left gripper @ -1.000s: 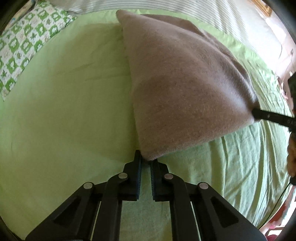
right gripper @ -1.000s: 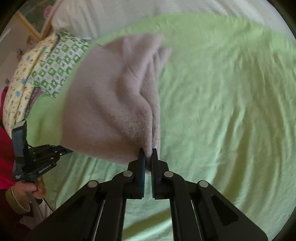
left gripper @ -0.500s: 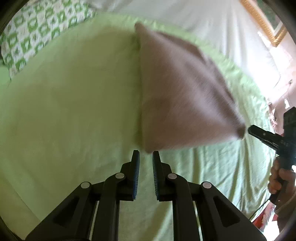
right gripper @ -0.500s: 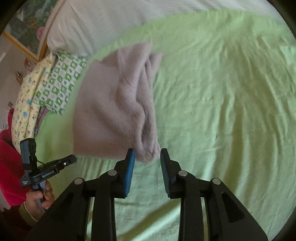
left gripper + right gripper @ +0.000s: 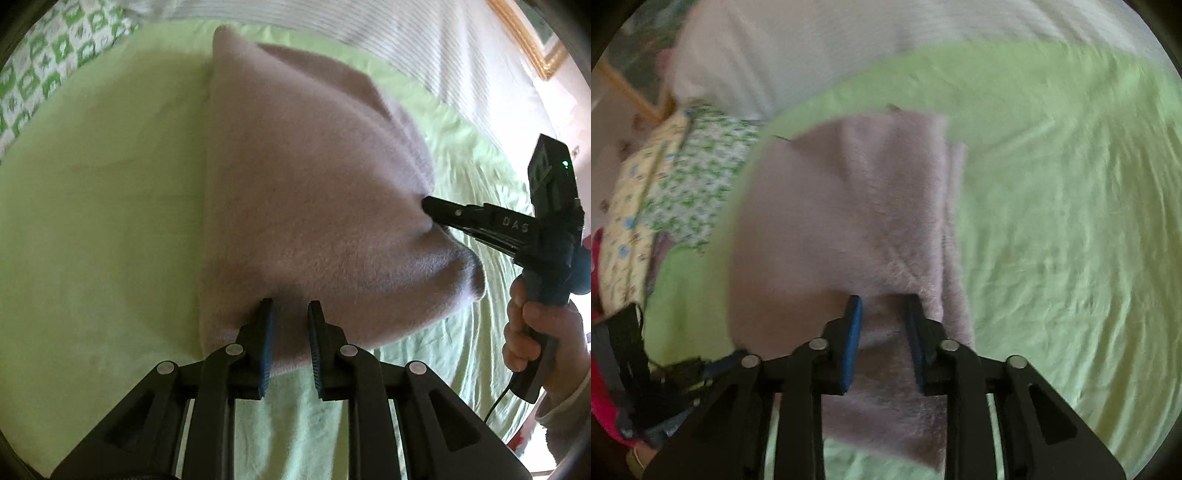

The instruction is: Fold small clothes

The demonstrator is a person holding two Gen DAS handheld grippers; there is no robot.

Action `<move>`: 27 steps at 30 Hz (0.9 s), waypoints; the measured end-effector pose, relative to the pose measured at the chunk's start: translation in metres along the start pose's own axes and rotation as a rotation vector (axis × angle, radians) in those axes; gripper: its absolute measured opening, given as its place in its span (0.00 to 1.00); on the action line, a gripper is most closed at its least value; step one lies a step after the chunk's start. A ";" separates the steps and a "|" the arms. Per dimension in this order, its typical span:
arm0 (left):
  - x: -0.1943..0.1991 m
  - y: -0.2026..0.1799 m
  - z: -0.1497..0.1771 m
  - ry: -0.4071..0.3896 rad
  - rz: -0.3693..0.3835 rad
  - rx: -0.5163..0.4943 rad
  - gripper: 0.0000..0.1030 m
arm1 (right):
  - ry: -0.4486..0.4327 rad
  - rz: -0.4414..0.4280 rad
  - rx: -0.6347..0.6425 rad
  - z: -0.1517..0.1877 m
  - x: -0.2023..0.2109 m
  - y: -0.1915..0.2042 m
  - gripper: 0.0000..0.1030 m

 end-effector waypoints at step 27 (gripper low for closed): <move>0.083 0.000 0.049 -0.174 -0.096 0.009 0.72 | -0.180 0.080 0.048 0.099 0.105 0.010 0.47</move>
Point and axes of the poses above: each gripper's, at about its wrist camera, not at the fingertips, and x roughly against the way its jaws point, y to its left, z to its underside, the point moved 9 cm from there along -x, roughly the way its jaws point, and after that the axes turned 10 degrees about z, right-handed, at the moved point
